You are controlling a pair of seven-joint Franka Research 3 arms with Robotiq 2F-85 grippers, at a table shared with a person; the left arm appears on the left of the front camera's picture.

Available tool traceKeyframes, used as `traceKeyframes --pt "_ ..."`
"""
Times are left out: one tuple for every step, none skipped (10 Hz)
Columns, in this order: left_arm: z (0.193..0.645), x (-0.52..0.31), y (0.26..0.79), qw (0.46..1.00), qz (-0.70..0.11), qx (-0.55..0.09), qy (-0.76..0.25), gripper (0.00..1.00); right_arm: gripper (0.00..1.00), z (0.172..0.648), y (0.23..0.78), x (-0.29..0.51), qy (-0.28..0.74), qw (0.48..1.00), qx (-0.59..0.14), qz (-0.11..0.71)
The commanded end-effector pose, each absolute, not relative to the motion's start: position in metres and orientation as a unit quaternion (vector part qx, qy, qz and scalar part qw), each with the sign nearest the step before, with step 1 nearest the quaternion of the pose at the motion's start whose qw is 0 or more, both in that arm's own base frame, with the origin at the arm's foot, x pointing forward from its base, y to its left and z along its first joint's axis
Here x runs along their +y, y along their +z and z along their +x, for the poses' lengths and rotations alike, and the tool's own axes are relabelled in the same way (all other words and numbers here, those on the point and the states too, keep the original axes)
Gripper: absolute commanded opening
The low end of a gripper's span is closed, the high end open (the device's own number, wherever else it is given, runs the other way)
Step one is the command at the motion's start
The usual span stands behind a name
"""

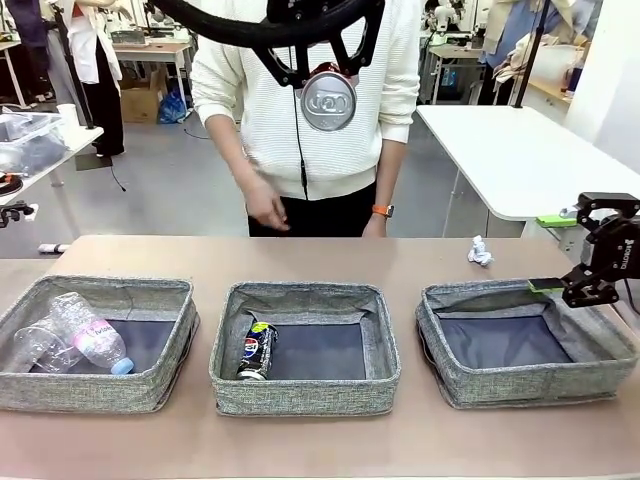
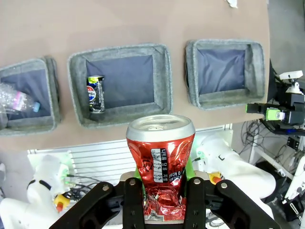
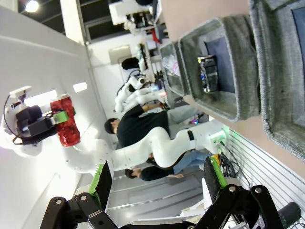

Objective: Sort the waste into the appropriate baskets.
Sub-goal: Place the picked waste into the Fabric basket indicated by the person.

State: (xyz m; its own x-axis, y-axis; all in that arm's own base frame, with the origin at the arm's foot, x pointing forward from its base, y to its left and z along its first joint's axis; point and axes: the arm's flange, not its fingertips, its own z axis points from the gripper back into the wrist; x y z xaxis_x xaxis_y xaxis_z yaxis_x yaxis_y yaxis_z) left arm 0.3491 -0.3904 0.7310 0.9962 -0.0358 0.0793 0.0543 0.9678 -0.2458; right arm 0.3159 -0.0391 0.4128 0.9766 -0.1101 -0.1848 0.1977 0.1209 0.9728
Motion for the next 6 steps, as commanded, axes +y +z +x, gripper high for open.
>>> traceKeyframes --pt "0.3456 -0.3876 0.7294 0.991 -0.123 -0.050 -0.014 0.33 1.00 0.3105 0.4124 -0.0401 -0.092 0.749 0.029 0.656" --pt "0.3456 -0.3876 0.7294 0.991 -0.123 -0.050 -0.014 0.33 1.00 0.3105 0.4124 -0.0401 -0.092 0.749 0.029 0.656" --pt "0.3456 -0.3876 0.7294 0.991 -0.123 -0.050 -0.014 0.33 1.00 0.3105 0.4124 -0.0401 -0.092 0.749 0.029 0.656" --pt "0.3456 -0.3876 0.7294 0.991 -0.123 -0.050 -0.014 0.33 1.00 0.3105 0.4124 -0.0401 -0.092 0.749 0.029 0.656" --pt "0.3456 -0.3876 0.7294 0.991 -0.123 -0.050 -0.014 0.33 1.00 0.3105 0.4124 -0.0401 -0.092 0.749 0.029 0.656" --pt "0.3456 -0.3876 0.7294 0.991 -0.123 -0.050 -0.014 0.33 1.00 0.3105 0.4124 -0.0401 -0.092 0.749 0.029 0.656"
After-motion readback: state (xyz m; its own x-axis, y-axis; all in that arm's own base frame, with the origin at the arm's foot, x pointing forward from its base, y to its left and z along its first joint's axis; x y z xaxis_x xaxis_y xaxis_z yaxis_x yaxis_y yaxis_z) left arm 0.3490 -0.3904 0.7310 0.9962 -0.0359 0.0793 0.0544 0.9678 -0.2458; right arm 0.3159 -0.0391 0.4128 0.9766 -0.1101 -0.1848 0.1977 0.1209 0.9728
